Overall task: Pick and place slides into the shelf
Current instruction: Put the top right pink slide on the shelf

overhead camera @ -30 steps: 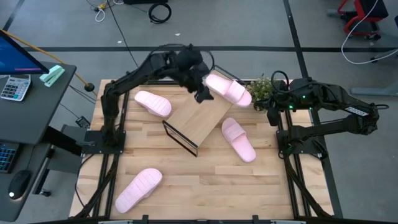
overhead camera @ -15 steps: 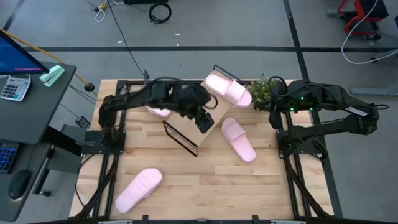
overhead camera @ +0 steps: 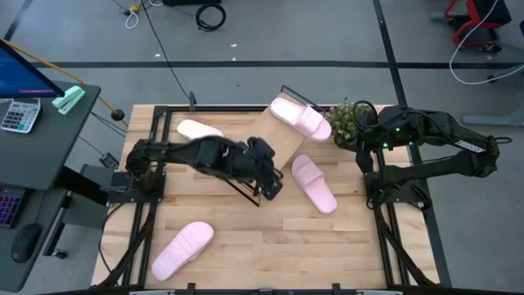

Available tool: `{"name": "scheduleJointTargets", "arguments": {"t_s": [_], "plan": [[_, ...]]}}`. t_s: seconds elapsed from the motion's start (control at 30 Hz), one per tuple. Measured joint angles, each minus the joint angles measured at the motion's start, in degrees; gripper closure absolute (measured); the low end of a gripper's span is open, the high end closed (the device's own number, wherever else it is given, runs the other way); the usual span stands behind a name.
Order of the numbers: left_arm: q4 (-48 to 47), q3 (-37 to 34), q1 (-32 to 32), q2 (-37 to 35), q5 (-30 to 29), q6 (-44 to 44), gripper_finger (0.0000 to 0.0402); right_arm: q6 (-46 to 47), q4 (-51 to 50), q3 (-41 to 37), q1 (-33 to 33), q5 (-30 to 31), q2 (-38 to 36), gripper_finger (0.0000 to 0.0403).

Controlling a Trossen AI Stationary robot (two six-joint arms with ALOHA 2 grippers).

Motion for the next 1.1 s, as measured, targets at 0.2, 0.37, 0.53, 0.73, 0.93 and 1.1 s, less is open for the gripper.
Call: {"name": "scheduleJointTargets", "arguments": {"t_s": [0.2,0.37,0.53,0.73,0.93,1.1], "plan": [[-0.2,-4.6,-4.2,0.1,-3.5,-3.4,0.0159,7.4,-0.1,0.0,6.6,-0.1,0.0,0.0390],[-0.3,-5.9,-8.9,0.1,-8.1,-7.3,0.0161,15.5,-0.1,0.0,14.5,4.6,0.0,0.0394],[-0.4,-5.9,-13.8,0.0,-13.6,-11.1,0.0168,23.9,-0.1,0.0,22.5,13.4,0.3,0.0394],[-2.3,-5.9,-17.4,-0.1,-18.3,-14.1,0.0171,31.9,0.2,0.0,32.3,20.2,2.6,0.0395],[-5.4,-5.9,-18.2,-0.1,-19.4,-17.1,0.0171,37.3,1.4,0.0,39.2,24.3,6.3,0.0394],[-4.0,-5.9,-19.2,-0.1,-19.7,-18.1,0.0171,38.3,2.7,0.0,42.5,25.8,8.8,0.0393]]}}
